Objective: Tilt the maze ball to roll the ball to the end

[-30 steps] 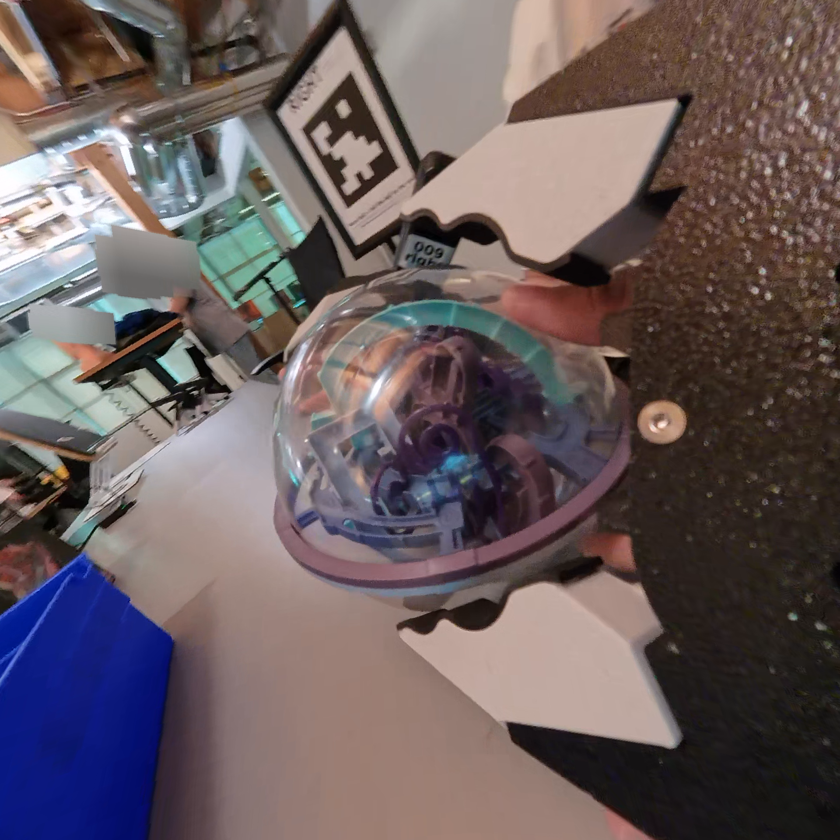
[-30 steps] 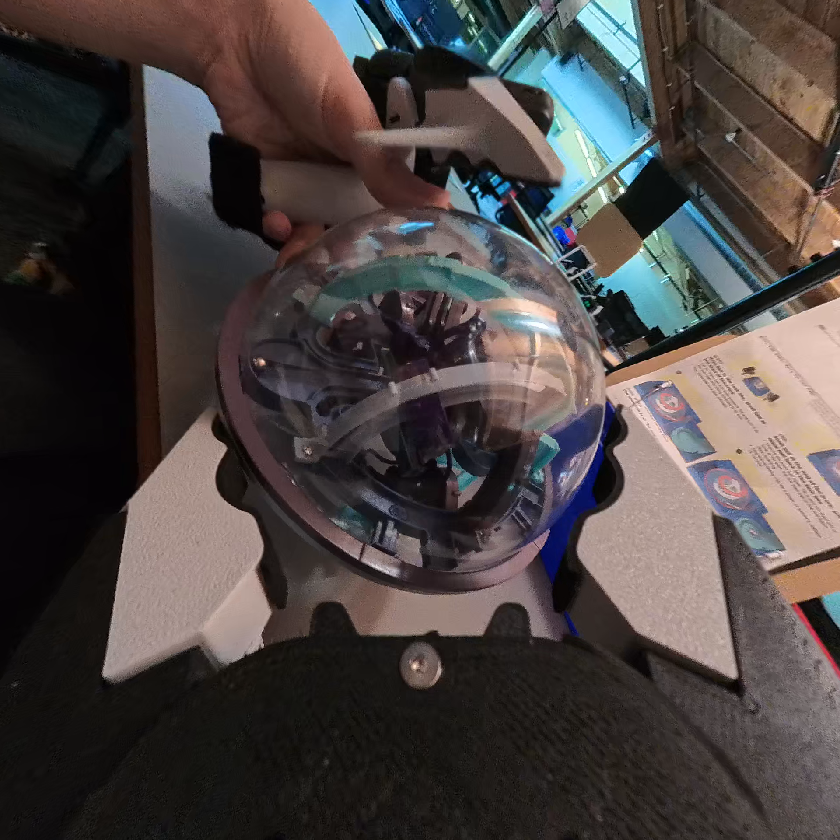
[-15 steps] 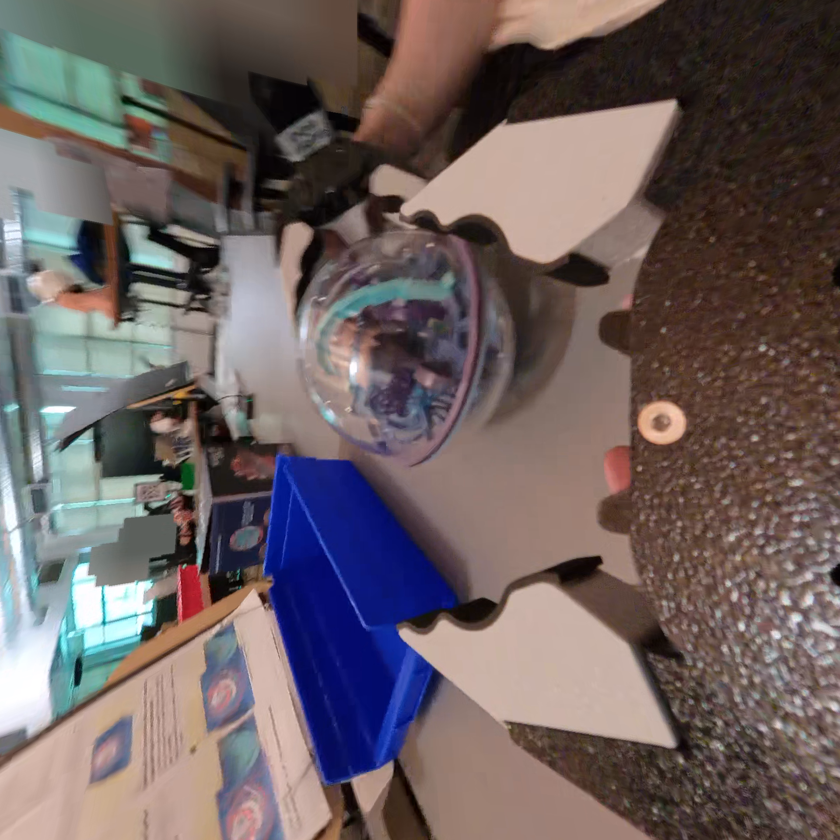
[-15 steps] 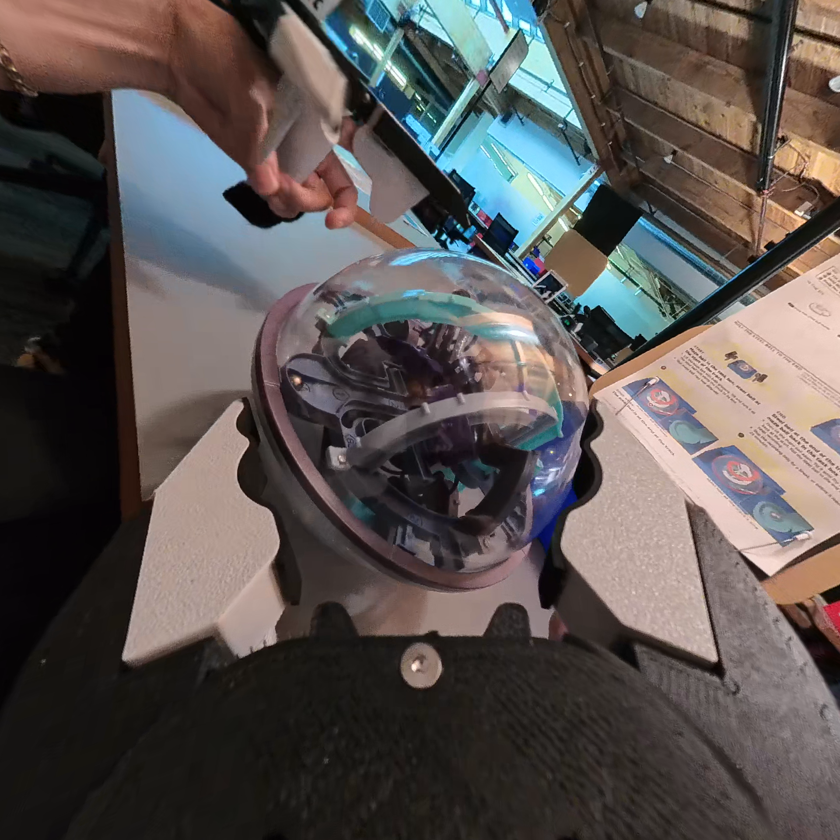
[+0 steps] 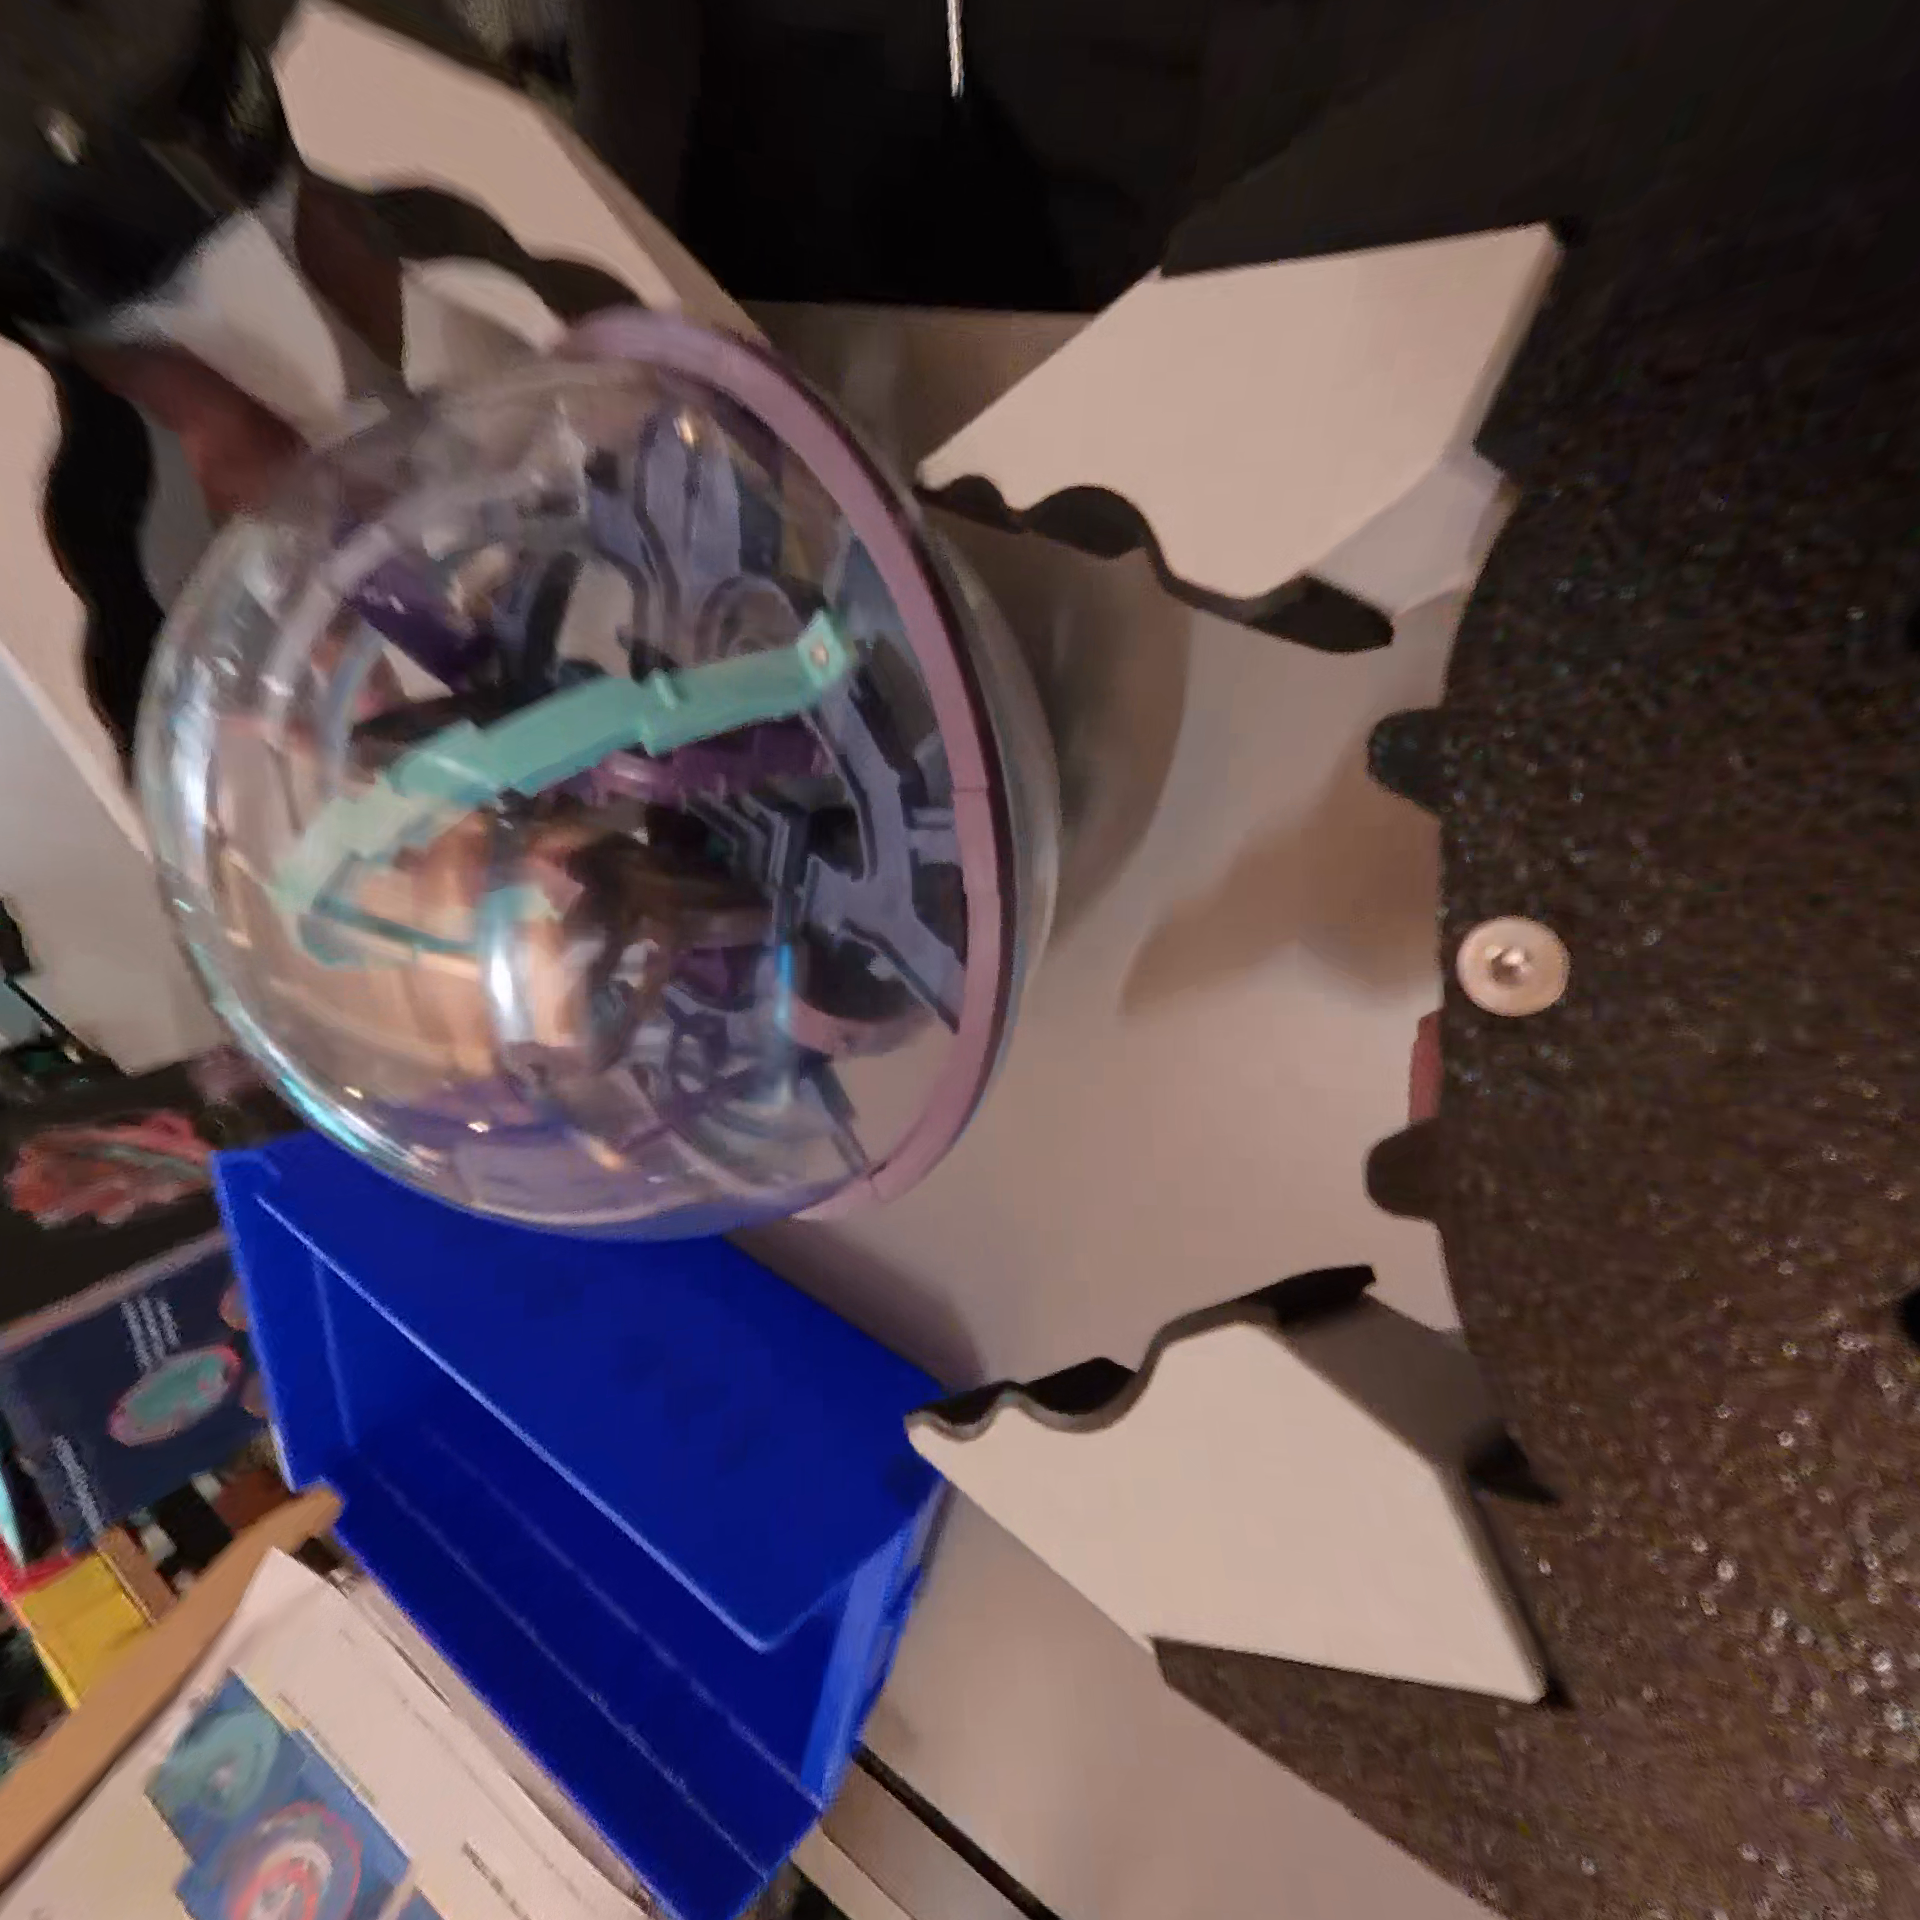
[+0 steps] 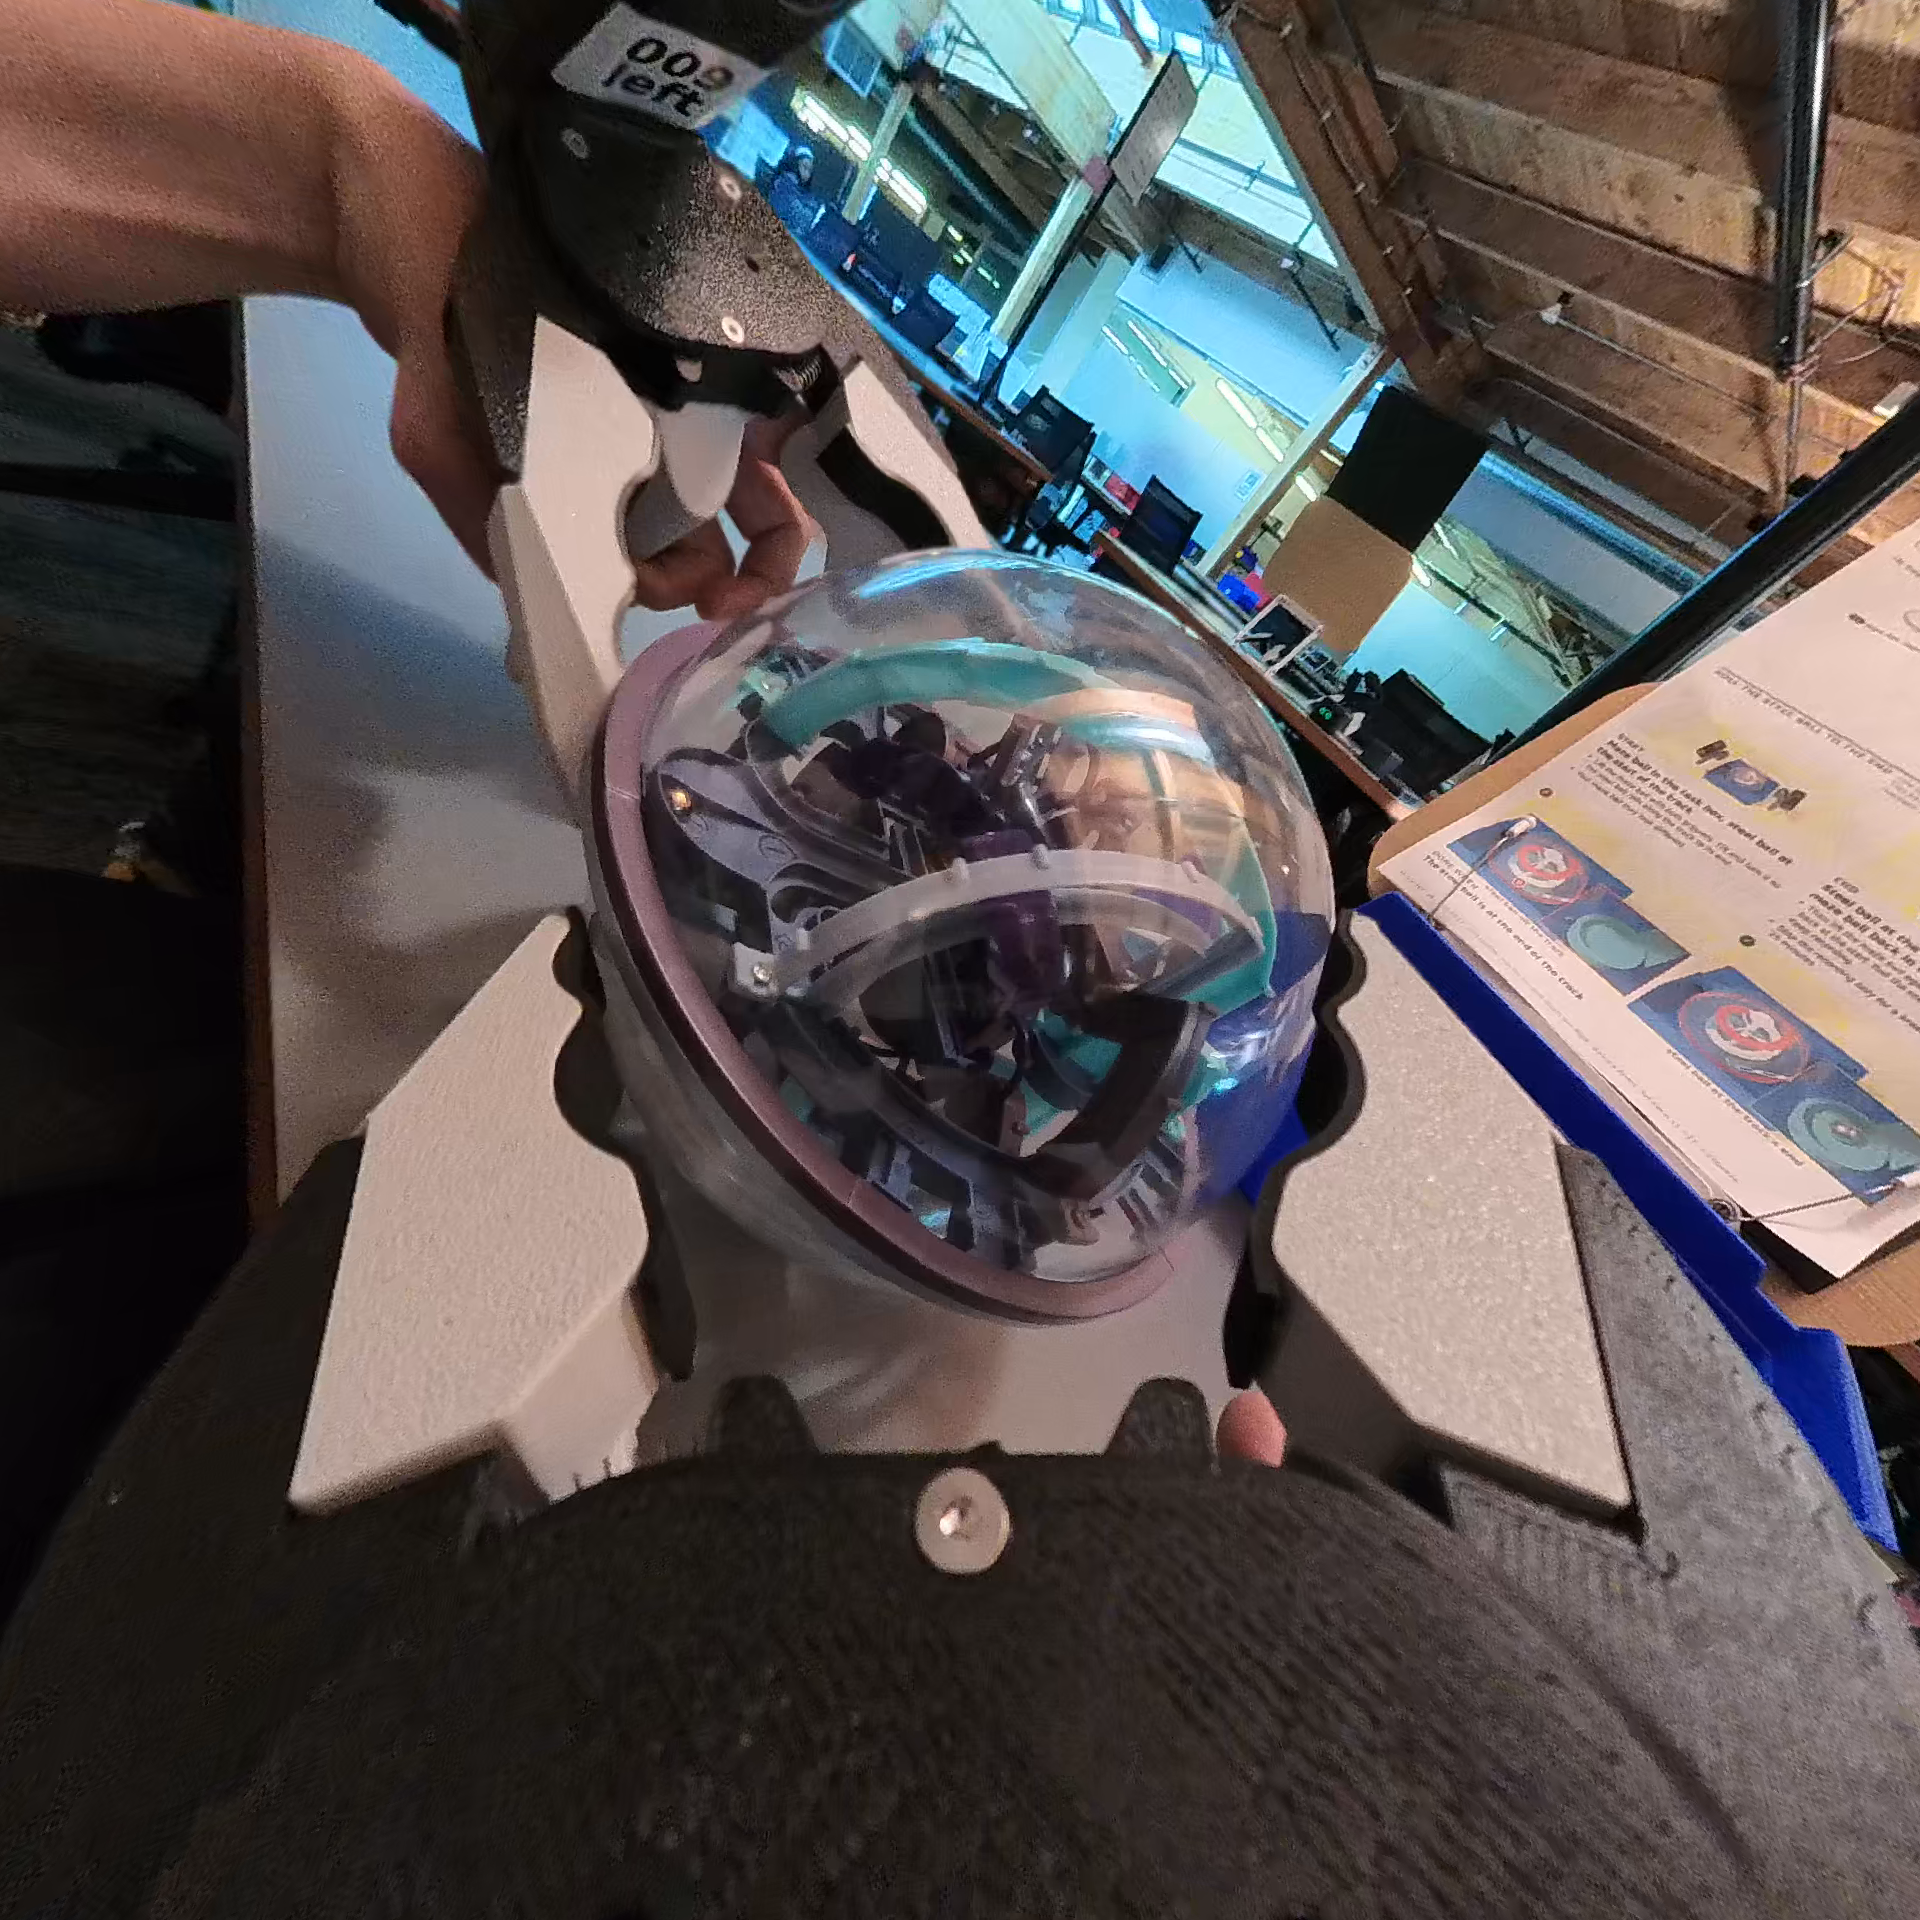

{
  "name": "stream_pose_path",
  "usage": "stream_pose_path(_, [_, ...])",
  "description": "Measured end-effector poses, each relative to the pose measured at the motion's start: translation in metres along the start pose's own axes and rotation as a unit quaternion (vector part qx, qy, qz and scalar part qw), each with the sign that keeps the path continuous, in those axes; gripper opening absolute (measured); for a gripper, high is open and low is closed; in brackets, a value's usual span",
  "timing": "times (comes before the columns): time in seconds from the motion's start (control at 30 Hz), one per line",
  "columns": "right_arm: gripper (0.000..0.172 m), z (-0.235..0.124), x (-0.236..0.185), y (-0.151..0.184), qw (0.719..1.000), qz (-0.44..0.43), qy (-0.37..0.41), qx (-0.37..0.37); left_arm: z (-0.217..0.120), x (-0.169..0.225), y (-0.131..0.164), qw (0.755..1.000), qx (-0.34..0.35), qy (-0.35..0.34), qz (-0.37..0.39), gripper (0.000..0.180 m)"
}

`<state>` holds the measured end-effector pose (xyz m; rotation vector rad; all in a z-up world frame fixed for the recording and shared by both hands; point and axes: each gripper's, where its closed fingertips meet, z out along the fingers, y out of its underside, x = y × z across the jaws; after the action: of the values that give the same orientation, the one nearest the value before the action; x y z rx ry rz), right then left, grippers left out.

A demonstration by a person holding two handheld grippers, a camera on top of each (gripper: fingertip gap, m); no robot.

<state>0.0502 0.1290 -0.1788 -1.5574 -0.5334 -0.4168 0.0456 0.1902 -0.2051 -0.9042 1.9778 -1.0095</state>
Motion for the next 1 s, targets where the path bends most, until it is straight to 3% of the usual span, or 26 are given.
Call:
stream_pose_path(0.03, [0.133,0.0,0.001,0.002,1.0,-0.002,-0.004,-0.005,0.003,0.001,0.004,1.0,-0.012,-0.004,0.008,0.153])
stream_pose_path(0.3, [0.136,0.005,0.012,0.016,0.999,-0.018,-0.017,-0.028,0.014,-0.008,-0.003,0.996,-0.013,-0.054,0.073,0.156])
stream_pose_path(0.57, [0.136,0.014,0.013,0.012,0.999,-0.012,-0.036,-0.017,0.027,0.004,0.003,0.996,-0.024,-0.029,0.085,0.145])
stream_pose_path(1.0, [0.137,0.013,0.017,0.016,0.996,0.051,-0.073,-0.014,0.023,0.006,-0.007,0.999,-0.004,-0.015,0.038,0.139])
